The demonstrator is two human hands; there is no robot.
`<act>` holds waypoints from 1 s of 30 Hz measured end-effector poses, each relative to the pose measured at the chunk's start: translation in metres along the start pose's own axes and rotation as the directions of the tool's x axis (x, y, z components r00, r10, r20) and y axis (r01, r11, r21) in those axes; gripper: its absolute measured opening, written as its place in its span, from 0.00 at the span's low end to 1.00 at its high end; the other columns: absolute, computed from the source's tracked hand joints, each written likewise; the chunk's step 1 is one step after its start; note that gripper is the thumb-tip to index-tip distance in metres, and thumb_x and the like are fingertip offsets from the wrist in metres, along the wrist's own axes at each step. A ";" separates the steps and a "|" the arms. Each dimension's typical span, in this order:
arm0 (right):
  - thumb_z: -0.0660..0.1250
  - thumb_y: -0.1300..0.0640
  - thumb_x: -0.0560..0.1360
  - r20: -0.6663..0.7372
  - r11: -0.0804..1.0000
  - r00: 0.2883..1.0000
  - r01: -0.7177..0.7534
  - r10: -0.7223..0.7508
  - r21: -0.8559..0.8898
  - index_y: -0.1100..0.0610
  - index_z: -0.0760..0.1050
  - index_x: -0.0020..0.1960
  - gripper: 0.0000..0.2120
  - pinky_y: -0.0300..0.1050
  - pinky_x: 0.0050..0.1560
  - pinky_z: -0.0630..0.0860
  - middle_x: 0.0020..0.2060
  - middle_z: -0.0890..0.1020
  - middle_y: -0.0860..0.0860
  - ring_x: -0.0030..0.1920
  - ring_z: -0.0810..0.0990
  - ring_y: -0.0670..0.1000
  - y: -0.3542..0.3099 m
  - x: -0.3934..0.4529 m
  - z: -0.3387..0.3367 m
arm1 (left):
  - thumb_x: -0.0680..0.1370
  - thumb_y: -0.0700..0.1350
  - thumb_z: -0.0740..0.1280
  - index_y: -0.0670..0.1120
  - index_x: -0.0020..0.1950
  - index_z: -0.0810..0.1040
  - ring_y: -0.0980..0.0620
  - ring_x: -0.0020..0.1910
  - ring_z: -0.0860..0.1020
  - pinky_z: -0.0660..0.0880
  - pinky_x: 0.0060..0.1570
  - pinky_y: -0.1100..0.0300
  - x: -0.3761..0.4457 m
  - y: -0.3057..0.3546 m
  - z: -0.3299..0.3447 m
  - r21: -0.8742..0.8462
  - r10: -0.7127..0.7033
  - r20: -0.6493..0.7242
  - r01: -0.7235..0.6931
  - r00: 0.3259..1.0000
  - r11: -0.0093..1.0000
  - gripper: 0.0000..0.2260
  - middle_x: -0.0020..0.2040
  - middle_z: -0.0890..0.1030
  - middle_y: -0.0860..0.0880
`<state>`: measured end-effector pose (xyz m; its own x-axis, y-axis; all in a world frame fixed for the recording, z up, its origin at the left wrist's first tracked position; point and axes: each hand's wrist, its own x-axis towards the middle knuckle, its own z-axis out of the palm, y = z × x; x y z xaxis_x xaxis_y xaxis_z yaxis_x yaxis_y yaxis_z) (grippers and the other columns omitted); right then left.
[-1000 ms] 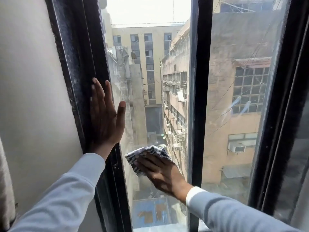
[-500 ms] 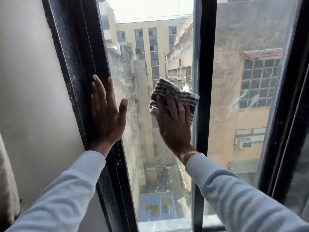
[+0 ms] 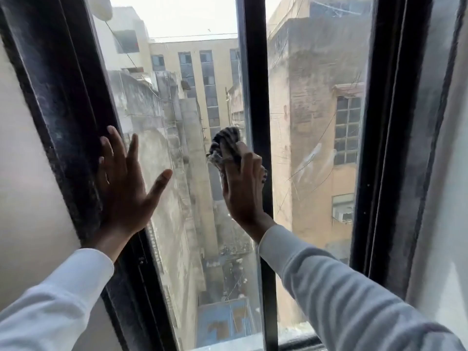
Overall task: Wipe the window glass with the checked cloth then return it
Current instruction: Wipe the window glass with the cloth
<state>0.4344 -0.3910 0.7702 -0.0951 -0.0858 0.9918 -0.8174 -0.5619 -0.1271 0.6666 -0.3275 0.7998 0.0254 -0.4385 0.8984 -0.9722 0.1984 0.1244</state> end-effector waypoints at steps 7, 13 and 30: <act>0.52 0.39 0.88 0.225 0.944 0.917 -0.323 0.329 -0.062 0.41 0.56 0.86 0.27 0.48 0.86 0.37 0.87 0.56 0.51 0.86 0.57 0.61 0.149 -0.006 -0.050 | 0.87 0.65 0.54 0.49 0.91 0.53 0.48 0.91 0.49 0.51 0.84 0.43 0.016 0.139 0.047 0.237 0.424 0.067 -0.427 0.903 0.872 0.36 0.92 0.47 0.48; 0.50 0.41 0.88 0.437 0.985 0.896 -0.003 0.080 -0.173 0.43 0.39 0.88 0.33 0.71 0.83 0.50 0.86 0.33 0.49 0.87 0.45 0.62 0.165 -0.079 -0.032 | 0.88 0.65 0.42 0.44 0.91 0.45 0.49 0.91 0.50 0.33 0.83 0.44 0.021 0.175 0.078 0.409 0.417 0.169 -0.448 0.893 0.795 0.37 0.91 0.43 0.46; 0.62 0.50 0.88 0.283 0.832 0.784 -0.539 0.553 -0.134 0.50 0.53 0.87 0.32 0.62 0.87 0.47 0.87 0.57 0.58 0.87 0.54 0.63 0.172 -0.067 -0.060 | 0.85 0.67 0.41 0.42 0.88 0.30 0.48 0.91 0.38 0.43 0.84 0.36 0.019 0.188 0.086 0.491 0.329 0.257 -0.416 0.909 0.766 0.42 0.89 0.29 0.44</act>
<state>0.2661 -0.4330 0.6830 -0.3657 -0.6110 0.7021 -0.7049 -0.3108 -0.6376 0.4641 -0.3743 0.8043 -0.3566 -0.5587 0.7488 -0.8692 -0.0956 -0.4852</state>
